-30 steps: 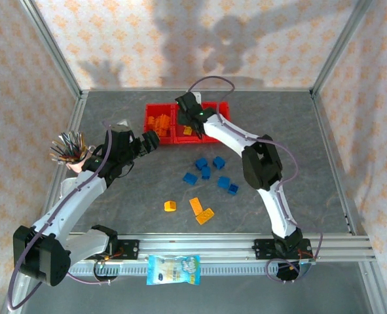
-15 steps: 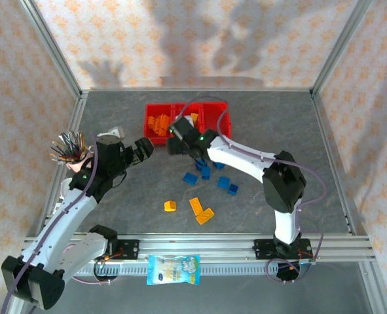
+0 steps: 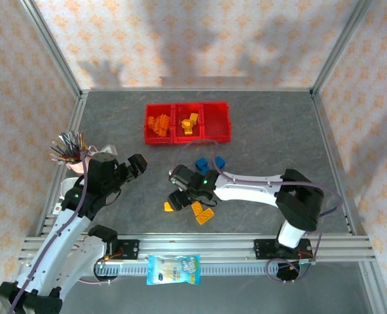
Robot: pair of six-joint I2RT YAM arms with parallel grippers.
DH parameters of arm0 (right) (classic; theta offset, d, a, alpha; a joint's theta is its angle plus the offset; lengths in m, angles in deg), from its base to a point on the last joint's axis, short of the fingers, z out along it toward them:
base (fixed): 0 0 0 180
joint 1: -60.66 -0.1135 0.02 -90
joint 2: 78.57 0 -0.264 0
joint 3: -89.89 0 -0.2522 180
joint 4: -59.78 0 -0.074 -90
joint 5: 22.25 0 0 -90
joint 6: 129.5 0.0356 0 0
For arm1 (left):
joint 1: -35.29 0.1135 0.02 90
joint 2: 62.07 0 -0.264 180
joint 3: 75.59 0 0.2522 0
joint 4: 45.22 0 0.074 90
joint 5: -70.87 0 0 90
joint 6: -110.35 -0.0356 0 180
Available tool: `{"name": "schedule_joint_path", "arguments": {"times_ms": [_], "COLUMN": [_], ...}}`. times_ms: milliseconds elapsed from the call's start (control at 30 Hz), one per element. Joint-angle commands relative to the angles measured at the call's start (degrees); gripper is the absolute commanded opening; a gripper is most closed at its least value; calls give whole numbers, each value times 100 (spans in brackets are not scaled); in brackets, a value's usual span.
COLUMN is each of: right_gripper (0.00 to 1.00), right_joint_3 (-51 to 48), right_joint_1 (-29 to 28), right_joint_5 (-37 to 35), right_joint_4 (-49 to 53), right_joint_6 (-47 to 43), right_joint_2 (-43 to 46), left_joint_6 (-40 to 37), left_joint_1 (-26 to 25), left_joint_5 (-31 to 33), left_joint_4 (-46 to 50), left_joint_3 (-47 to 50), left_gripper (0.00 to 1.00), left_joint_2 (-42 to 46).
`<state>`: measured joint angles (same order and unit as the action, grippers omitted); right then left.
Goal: Sort the legos into containers by color
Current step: Pick up the lego from the bottom-center of the table.
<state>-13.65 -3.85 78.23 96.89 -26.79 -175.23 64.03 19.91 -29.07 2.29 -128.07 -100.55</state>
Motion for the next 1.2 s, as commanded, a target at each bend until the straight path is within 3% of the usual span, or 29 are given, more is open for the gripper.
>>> {"name": "schedule_joint_path", "arguments": {"times_ms": [0, 433, 867, 1167], "right_gripper": [76, 72, 66, 54], "right_joint_3": [-158, 10, 731, 1027], "right_joint_1": [-193, -255, -49, -25], "right_joint_5": [33, 324, -69, 4], "right_joint_4": [-373, -570, -592, -490], "right_joint_6": [-477, -1318, -1416, -1396], "right_joint_2": [95, -582, -1470, -1668], "left_joint_6": [274, 352, 303, 281], "left_joint_1": [26, 26, 22, 26], "left_joint_5": [12, 193, 342, 391], "left_joint_4": [304, 535, 479, 473], "left_joint_3": [118, 116, 74, 62], "left_gripper": [99, 99, 99, 99], "left_joint_2": [205, 288, 149, 104]}}
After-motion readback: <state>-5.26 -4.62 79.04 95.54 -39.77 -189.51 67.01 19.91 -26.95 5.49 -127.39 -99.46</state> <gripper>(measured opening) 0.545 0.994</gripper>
